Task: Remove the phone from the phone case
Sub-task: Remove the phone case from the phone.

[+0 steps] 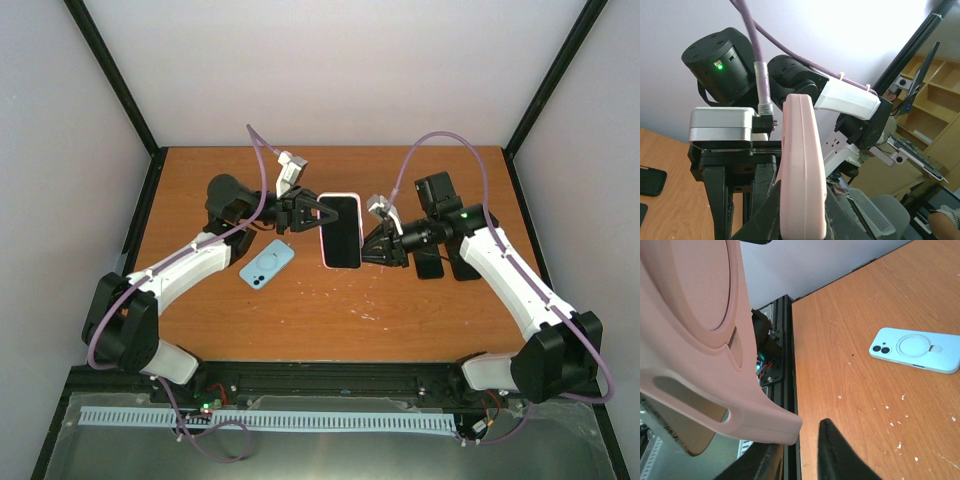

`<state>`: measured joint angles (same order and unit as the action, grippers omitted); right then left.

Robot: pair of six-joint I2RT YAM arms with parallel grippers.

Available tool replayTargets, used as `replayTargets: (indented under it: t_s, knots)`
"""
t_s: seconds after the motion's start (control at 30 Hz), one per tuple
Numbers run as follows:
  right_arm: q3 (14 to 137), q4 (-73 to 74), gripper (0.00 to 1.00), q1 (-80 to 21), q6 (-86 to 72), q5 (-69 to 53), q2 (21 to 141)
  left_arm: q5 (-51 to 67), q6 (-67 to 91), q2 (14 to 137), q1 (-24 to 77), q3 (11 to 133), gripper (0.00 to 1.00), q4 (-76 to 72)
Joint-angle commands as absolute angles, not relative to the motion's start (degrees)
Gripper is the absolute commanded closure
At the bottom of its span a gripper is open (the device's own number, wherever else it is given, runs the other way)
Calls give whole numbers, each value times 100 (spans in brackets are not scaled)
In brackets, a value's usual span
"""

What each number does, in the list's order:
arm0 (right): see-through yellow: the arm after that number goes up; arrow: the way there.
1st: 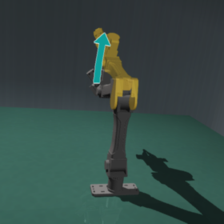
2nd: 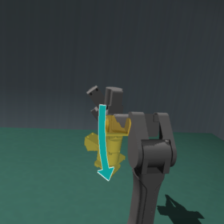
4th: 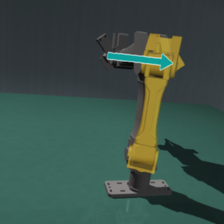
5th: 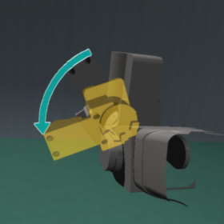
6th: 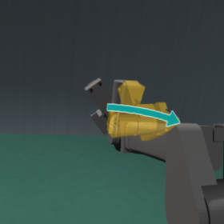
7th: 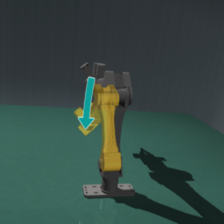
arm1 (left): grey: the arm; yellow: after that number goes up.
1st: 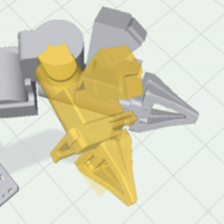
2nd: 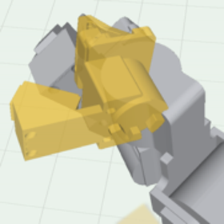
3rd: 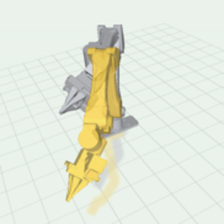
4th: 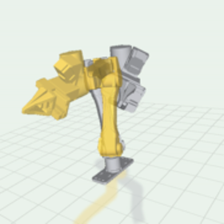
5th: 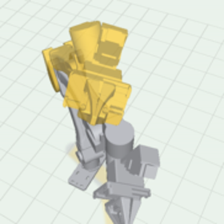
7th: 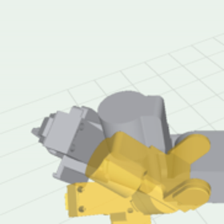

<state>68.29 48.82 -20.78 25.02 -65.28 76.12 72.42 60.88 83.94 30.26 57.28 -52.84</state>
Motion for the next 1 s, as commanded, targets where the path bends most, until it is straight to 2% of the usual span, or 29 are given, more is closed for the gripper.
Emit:
replayTargets:
  t_s: [0.0, 0.13, 0.47, 0.83, 0.9, 0.97]
  knots:
    - [7279, 2638, 74, -1895, 1811, -6931, 7625, 8891, 6145, 8347, 3763, 5710, 100, -4069]
    - [7262, 2895, 69, -1893, 1946, -7219, 7515, 8824, 5609, 8380, 3757, 5871, 100, -3314]
    - [6943, 3634, 67, -1895, 2485, -7087, 7161, 8693, 5459, 8428, 3607, 5804, 100, -3348]
    - [6941, 2427, 66, -2038, 646, -7311, 7631, 8345, 5031, 8392, 3542, 5802, 100, -2830]
    - [6982, 2557, 70, -2132, 828, -7139, 7666, 8277, 5013, 8405, 3529, 5801, 100, -2816]
    - [6943, 2572, 78, -2151, 888, -7049, 7658, 8233, 5002, 8427, 3497, 5780, 100, -2801]
